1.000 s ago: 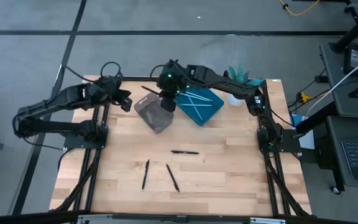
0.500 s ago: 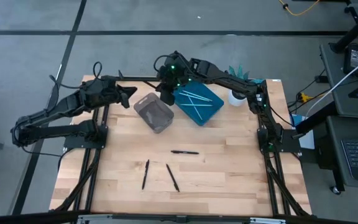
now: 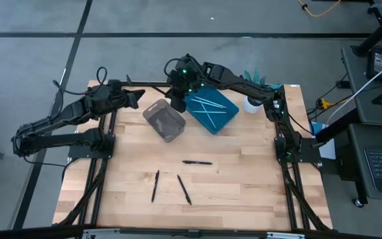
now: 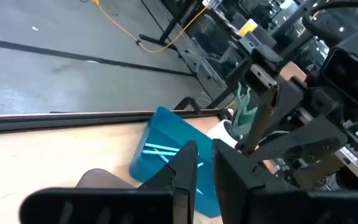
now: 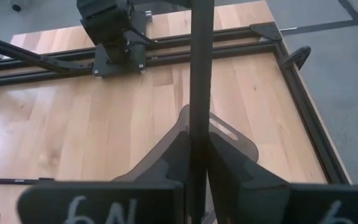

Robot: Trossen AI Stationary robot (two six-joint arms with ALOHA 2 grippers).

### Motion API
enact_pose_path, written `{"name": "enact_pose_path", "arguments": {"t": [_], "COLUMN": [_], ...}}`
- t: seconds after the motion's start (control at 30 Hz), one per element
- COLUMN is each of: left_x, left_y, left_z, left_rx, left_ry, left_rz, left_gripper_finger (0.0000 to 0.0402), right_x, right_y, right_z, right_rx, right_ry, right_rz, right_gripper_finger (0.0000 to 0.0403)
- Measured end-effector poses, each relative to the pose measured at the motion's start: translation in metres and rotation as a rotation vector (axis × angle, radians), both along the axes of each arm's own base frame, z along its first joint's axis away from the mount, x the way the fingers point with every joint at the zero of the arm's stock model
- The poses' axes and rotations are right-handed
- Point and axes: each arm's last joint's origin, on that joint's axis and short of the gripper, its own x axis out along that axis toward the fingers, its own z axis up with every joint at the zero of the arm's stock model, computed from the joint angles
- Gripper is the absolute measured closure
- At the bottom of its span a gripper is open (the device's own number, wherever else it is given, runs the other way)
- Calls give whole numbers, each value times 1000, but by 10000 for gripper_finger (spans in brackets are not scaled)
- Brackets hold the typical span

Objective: Sort pens & pencils
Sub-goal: Put the black pen into the black bin

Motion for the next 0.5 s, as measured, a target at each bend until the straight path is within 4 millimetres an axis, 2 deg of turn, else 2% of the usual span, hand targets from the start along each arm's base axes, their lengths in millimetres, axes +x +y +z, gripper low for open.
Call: {"name": "enact_pose_path", "arguments": {"t": [0.3,0.5], "left_x": [3,3], "left_y": [-3,-3], "left_z": [1,4], "left_rx": [239,363], "left_ry": [168,220], "left_rz": [-208,-239], "left_gripper_finger": [360,360], "right_x": [0,1], "right_y": [0,1], "right_z": [0,2], "right_rx": [2,22], "right_ry": [0,-31], "right_rz": [0,29], "right_gripper_finger": [366,366]}}
